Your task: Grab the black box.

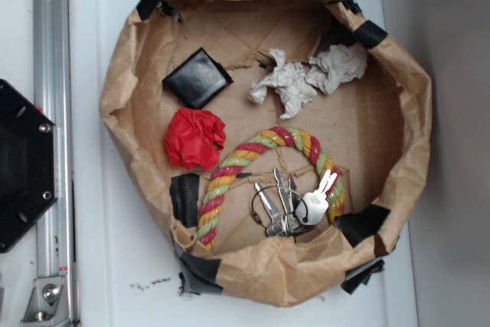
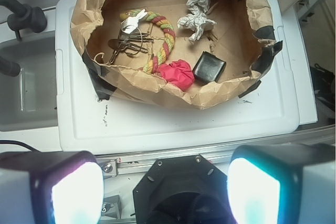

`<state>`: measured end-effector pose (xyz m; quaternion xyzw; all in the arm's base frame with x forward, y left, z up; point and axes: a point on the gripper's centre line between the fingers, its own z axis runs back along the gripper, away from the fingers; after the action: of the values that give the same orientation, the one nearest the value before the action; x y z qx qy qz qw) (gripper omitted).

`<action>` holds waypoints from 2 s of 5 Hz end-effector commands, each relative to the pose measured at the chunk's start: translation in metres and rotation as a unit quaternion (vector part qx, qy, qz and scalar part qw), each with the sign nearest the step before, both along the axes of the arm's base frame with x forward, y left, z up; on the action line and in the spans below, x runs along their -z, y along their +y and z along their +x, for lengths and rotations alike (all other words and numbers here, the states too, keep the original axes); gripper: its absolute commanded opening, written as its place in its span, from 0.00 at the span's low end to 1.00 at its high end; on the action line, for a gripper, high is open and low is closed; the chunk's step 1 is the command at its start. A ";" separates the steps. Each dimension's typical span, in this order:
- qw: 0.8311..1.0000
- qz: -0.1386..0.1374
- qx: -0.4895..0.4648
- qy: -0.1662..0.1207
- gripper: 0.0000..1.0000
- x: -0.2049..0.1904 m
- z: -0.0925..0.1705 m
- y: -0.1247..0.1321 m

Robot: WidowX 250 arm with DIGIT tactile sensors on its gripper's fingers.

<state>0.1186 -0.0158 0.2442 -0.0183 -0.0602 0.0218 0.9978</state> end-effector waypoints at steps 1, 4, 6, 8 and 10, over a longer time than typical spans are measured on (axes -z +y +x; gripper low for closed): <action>1.000 0.000 0.000 0.000 1.00 0.000 0.000 0.000; 0.974 0.036 -0.222 -0.015 1.00 0.092 0.115 0.052; 0.959 0.057 -0.277 0.020 1.00 0.150 0.121 0.052; 0.955 0.084 -0.284 0.018 1.00 0.163 0.107 0.075; 0.957 0.086 -0.278 0.012 1.00 0.178 0.098 0.075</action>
<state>0.2178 0.0496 0.0597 0.0870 -0.0346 0.2816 0.9549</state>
